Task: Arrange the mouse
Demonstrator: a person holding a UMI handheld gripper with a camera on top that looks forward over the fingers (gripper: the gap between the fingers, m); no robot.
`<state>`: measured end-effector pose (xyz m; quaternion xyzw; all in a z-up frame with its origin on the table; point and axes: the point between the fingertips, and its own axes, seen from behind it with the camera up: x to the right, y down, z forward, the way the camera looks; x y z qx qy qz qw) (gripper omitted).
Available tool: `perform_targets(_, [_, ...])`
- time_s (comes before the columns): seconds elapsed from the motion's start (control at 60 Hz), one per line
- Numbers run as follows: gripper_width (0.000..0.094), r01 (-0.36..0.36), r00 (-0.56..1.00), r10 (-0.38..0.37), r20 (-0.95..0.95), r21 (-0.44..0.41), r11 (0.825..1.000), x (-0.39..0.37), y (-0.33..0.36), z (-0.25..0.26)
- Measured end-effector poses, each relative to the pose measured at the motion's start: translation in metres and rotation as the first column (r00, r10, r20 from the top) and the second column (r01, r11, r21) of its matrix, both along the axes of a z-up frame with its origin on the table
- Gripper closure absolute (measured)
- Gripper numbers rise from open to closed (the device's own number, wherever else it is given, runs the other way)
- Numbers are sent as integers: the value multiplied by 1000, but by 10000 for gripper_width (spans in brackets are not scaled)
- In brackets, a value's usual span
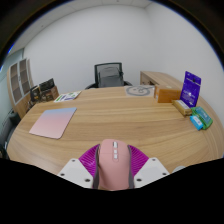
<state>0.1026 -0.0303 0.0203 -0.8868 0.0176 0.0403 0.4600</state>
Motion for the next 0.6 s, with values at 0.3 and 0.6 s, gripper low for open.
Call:
perform_targets(0.3, [540,-56,997,65,-36,211,976,-159,104,146])
perform_targets(0.6, [542,-60,997,56,49,71,996,-304,179,61])
